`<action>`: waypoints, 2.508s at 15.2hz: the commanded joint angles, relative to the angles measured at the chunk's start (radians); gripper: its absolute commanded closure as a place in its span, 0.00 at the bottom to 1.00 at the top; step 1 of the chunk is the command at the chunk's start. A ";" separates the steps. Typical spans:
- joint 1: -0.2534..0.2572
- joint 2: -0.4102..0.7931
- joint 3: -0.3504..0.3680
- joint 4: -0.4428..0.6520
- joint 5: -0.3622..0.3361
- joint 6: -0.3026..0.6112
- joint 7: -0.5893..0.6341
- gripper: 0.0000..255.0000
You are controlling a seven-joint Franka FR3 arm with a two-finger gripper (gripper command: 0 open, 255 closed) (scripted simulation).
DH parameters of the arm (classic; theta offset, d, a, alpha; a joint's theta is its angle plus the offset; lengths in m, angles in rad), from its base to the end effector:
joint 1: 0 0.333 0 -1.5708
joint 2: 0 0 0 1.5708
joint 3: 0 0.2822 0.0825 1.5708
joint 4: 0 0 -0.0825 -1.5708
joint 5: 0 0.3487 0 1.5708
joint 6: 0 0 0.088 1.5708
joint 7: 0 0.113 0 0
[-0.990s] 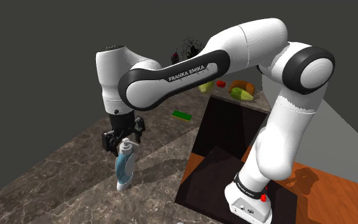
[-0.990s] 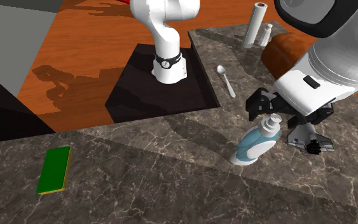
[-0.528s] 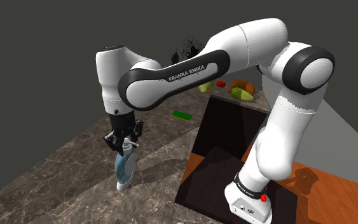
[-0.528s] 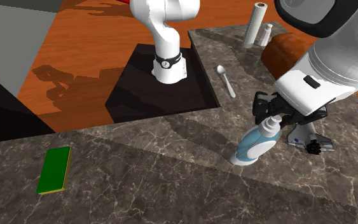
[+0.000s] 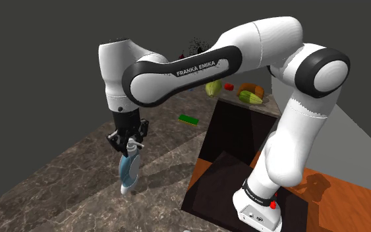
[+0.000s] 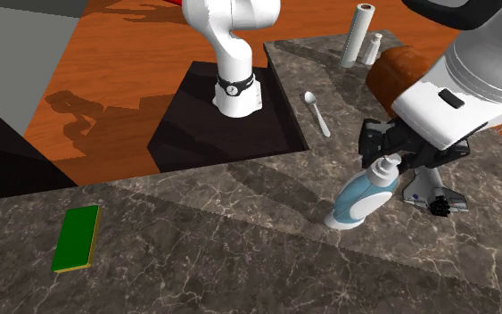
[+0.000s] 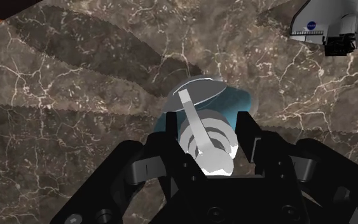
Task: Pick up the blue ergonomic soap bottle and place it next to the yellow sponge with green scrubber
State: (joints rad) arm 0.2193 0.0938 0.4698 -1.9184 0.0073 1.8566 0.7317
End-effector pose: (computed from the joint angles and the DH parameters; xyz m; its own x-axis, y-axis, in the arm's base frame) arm 0.4097 0.3327 0.4119 0.9889 -0.0477 -0.1406 -0.0395 -0.9974 0.0604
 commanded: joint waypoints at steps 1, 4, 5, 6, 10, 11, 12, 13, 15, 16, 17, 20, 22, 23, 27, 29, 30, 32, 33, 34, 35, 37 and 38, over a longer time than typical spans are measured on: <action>0.000 -0.009 0.001 0.018 0.004 -0.026 -0.001 1.00; -0.001 -0.018 0.001 0.048 0.008 -0.064 -0.003 1.00; -0.002 -0.021 0.001 0.058 0.009 -0.077 -0.003 1.00; -0.002 -0.024 0.000 0.069 0.011 -0.090 -0.004 1.00; -0.003 -0.031 0.000 0.115 0.014 -0.143 -0.004 1.00; -0.003 -0.033 0.000 0.127 0.014 -0.156 -0.004 1.00; -0.003 -0.034 0.000 0.139 0.015 -0.169 -0.004 1.00; -0.003 -0.035 0.001 0.151 0.015 -0.182 -0.004 1.00; -0.003 -0.035 0.001 0.177 0.015 -0.209 -0.003 1.00; -0.003 -0.036 0.001 0.191 0.015 -0.222 -0.003 1.00; -0.002 -0.035 0.001 0.204 0.015 -0.236 -0.002 1.00; -0.002 -0.033 0.001 0.247 0.015 -0.277 0.000 1.00; -0.001 -0.031 0.002 0.277 0.013 -0.304 0.002 1.00; -0.001 -0.029 0.002 0.292 0.013 -0.318 0.003 1.00; 0.002 -0.019 0.004 0.358 0.009 -0.375 0.008 1.00; 0.004 -0.012 0.005 0.393 0.006 -0.403 0.012 1.00; 0.005 -0.008 0.005 0.411 0.004 -0.418 0.013 1.00; 0.007 0.001 0.007 0.449 0.001 -0.448 0.017 1.00; 0.009 0.006 0.008 0.469 -0.001 -0.463 0.019 1.00; 0.010 0.012 0.008 0.489 -0.004 -0.478 0.022 1.00; 0.012 0.017 0.009 0.510 -0.006 -0.494 0.024 1.00; 0.016 0.030 0.011 0.553 -0.011 -0.525 0.029 1.00; 0.019 0.037 0.012 0.575 -0.014 -0.541 0.032 1.00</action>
State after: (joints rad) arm 0.2345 0.1226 0.4806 -1.3697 -0.0035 1.3343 0.7593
